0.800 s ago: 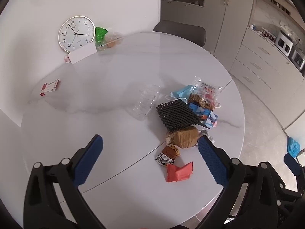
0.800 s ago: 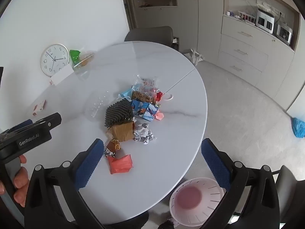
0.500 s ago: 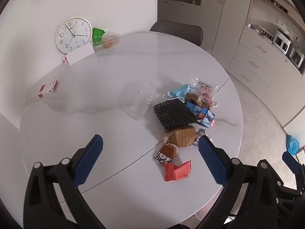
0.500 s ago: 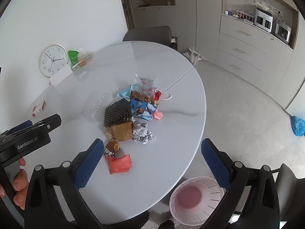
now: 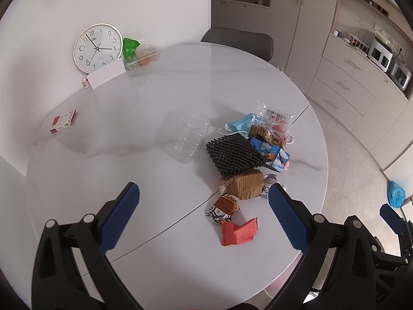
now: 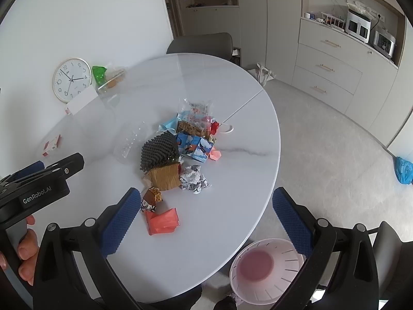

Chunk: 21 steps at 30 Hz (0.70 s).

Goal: Collect trash

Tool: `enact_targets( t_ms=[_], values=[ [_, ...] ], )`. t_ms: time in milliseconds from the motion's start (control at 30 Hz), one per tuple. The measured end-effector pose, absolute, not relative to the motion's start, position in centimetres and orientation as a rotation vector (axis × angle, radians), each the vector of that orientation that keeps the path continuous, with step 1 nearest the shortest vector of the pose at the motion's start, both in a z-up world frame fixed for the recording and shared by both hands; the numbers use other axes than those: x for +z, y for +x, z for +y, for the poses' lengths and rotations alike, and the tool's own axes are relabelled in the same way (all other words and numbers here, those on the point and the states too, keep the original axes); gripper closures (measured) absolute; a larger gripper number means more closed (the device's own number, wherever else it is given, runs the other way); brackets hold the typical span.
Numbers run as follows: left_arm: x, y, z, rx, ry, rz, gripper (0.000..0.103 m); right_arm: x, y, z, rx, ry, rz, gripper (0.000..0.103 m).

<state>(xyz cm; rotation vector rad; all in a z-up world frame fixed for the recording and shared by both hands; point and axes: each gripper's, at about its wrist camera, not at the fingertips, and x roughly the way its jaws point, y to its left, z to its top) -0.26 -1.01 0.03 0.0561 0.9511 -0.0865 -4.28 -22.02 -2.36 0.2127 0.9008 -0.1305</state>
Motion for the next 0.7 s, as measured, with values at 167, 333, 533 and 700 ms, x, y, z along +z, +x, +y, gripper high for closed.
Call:
enact_targets(
  t_ms=[167, 333, 533, 700],
  values=[
    [0.08, -0.20, -1.03, -0.089, 0.058, 0.953, 0.007, -2.58, -4.28, -22.08, -0.133, 0.216, 0.905, 0.002],
    [0.09, -0.17, -0.93, -0.091, 0.059, 0.954, 0.007, -2.63, -4.28, -22.17, -0.133, 0.214, 0.908, 0.002],
    [-0.02, -0.20, -1.03, -0.089, 0.058, 0.953, 0.007, -2.69, -4.19, -22.20, -0.131, 0.213, 0.910, 0.002],
    [0.04, -0.23, -1.09, -0.091, 0.061, 0.953, 0.007, -2.75, -4.15, -22.10, -0.132, 0.210, 0.911, 0.002]
  ],
)
